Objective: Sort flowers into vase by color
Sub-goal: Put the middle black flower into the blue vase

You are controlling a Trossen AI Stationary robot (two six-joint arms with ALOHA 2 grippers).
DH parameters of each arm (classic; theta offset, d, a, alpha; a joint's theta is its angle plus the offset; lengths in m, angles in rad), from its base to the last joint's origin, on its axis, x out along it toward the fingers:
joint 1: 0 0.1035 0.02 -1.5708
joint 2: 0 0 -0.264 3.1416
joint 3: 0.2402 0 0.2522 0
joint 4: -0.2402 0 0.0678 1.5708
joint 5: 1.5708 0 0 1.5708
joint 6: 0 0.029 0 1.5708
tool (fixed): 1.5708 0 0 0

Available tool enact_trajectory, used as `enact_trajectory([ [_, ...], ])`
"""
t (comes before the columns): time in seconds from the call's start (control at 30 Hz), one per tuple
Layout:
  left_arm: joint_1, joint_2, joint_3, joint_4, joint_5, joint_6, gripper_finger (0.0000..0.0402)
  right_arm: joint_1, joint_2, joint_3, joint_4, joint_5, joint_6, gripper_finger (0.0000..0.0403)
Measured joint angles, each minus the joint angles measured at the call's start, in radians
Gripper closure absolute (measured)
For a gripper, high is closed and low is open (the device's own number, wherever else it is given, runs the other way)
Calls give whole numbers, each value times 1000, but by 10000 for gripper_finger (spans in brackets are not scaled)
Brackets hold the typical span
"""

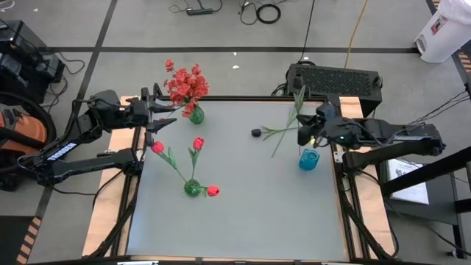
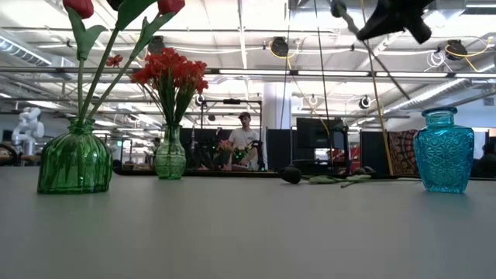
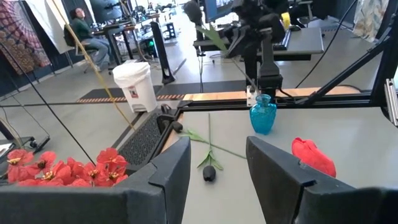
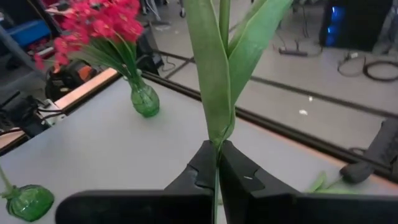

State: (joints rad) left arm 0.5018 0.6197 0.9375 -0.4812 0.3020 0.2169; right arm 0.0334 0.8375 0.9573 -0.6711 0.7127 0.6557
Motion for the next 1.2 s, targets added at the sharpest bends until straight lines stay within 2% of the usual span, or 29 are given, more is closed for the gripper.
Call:
enact_trajectory([
  [0.23,0,0,0,0,0,0,238,86,-79,0,-2,77,-81,402],
  [0.4,0,0,0,0,0,0,238,146,-130,0,-21,78,-125,402],
  [0.6,0,0,0,0,0,0,238,227,-153,0,-100,78,-129,402],
  [0.73,0,0,0,0,0,0,238,283,-153,-1,-136,136,-142,402],
  [1.2,0,0,0,0,0,0,238,409,-203,-204,-90,315,-61,402],
])
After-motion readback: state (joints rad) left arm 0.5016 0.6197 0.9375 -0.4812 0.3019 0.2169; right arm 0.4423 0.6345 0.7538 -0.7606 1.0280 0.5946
